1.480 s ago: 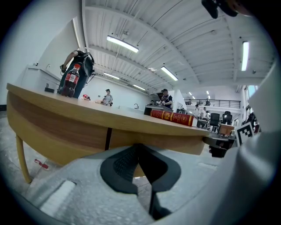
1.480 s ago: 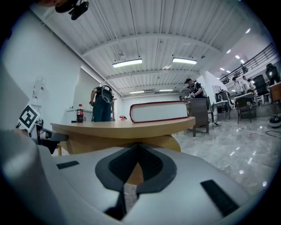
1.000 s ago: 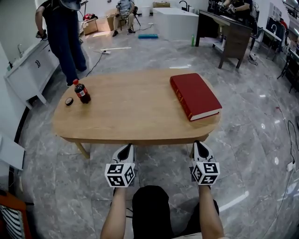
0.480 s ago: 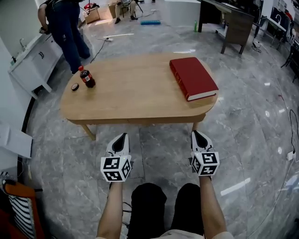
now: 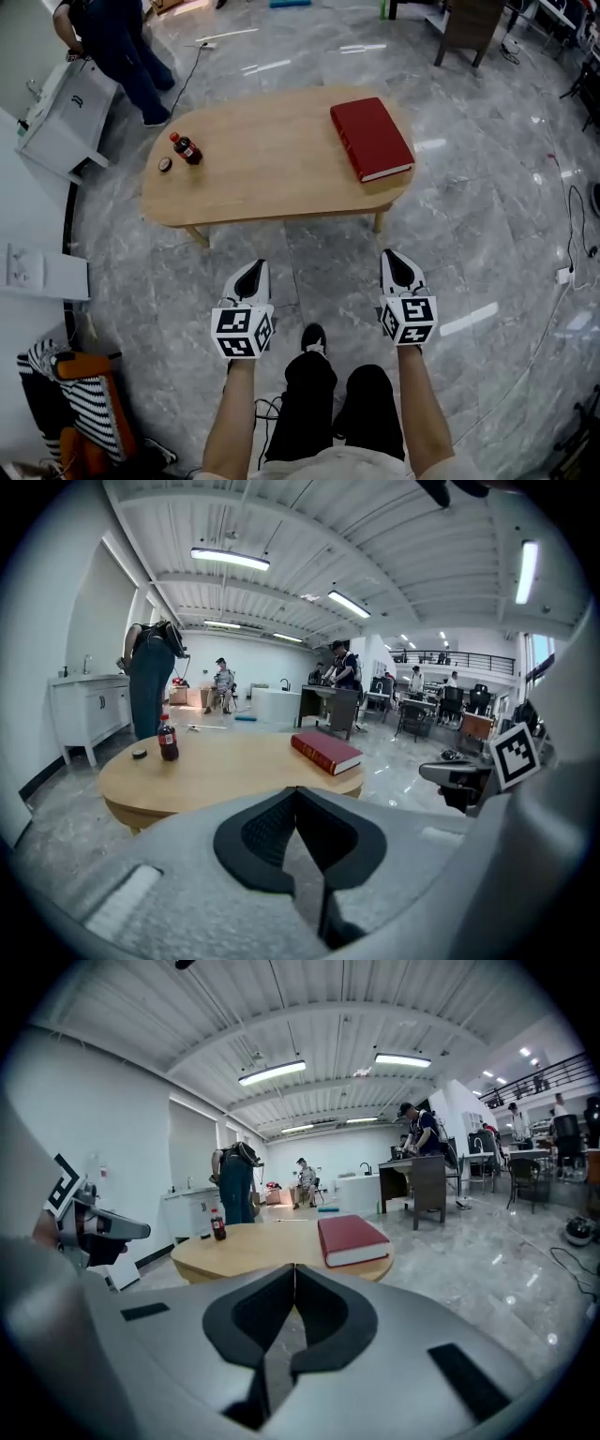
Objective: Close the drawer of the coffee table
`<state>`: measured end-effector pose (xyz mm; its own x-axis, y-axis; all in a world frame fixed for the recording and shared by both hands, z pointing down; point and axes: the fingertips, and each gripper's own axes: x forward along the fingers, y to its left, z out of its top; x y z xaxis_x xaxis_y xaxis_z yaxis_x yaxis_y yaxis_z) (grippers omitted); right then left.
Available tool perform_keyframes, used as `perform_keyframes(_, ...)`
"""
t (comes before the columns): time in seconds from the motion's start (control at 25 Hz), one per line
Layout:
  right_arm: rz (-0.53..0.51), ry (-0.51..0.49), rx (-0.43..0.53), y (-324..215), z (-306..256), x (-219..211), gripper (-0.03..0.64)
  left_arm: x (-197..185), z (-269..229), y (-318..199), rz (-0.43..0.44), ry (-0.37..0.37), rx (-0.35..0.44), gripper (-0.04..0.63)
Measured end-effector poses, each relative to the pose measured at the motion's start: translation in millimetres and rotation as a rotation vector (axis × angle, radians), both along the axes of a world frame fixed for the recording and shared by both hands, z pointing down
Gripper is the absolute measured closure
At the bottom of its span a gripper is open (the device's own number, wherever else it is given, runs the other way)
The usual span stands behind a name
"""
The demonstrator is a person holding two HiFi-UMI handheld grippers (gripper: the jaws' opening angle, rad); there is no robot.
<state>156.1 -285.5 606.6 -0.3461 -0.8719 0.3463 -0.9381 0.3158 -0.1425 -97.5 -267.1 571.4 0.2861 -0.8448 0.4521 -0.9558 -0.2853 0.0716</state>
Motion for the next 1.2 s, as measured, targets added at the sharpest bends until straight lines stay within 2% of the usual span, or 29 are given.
perform_keyframes(0.28,-0.006,-0.021,-0.044,48,-141,4,0.601,29,-145,48,0.019,0.007,-0.02,0.586)
perform_keyframes(0.44,-0.008,-0.028,-0.059,89,-208,4,0.601,47,-210,87,0.038,0.016,-0.016,0.586)
perform_keyframes(0.64,0.032,-0.048,-0.106,151,-267,19,0.601,71,-275,143,0.022,0.09,-0.002,0.586)
perform_keyframes(0.76,0.056,-0.084,-0.132,186,-281,13,0.601,73,-298,177,0.015,0.109,-0.004,0.586)
perform_keyframes(0.88,0.065,-0.109,-0.114,212,-295,3,0.601,74,-304,200,0.014,0.117,-0.008,0.586)
perform_keyframes(1.2,-0.026,-0.07,-0.059,262,-308,-9,0.601,84,-308,244,0.027,0.121,0.012,0.586)
